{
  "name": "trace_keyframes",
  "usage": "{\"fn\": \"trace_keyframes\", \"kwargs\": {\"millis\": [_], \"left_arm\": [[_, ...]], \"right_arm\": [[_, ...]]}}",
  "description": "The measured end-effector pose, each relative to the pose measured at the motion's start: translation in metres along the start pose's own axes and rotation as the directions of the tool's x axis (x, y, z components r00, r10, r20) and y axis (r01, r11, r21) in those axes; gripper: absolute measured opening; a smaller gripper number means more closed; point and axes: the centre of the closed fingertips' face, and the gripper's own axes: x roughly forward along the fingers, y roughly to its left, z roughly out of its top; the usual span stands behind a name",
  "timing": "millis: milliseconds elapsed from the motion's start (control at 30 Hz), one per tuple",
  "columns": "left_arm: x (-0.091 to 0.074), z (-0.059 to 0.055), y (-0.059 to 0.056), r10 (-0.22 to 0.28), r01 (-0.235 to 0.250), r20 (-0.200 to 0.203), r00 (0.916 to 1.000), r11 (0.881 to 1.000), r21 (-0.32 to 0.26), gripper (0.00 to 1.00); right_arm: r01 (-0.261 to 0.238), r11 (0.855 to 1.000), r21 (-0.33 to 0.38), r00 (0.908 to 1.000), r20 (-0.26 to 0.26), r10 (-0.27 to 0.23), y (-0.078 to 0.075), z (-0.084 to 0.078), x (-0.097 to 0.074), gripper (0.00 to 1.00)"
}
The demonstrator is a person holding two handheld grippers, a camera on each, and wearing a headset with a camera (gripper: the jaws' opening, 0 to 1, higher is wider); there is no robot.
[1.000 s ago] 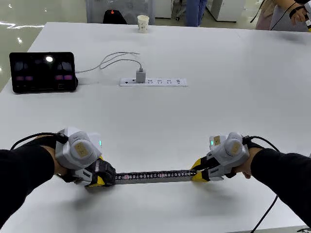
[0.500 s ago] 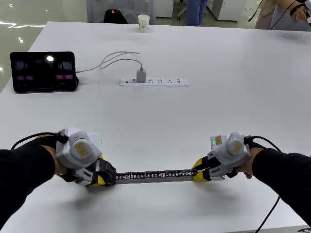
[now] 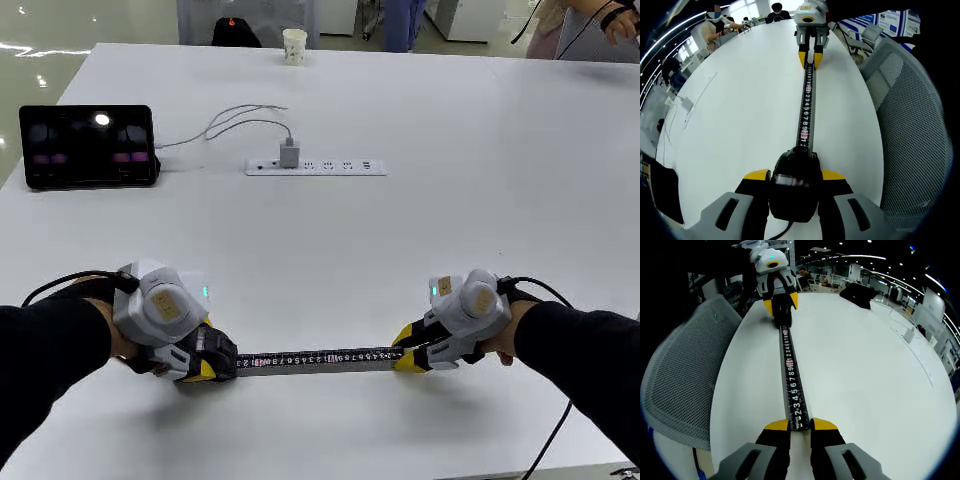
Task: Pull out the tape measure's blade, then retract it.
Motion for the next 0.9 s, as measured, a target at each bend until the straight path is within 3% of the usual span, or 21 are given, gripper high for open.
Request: {"fn": "trace_keyframes", "kwargs": {"millis": [600, 900], "left_arm": [[0.0013, 0.0008, 0.0016, 0.005, -0.005, -0.009, 0.9999, 1.0, -0.005, 0.32], [0.0013, 0.0007, 0.0014, -0.006, 0.006, -0.009, 0.9999, 1.0, -0.007, 0.32]], "right_arm": [[0.0, 1.0, 0.025, 0.9985, -0.055, 0.001, -0.0005, 0.0002, 0.0013, 0.12], [0.038, 0.999, 0.001, 0.9929, -0.113, -0.038, 0.0003, 0.0008, 0.0036, 0.13]]}}
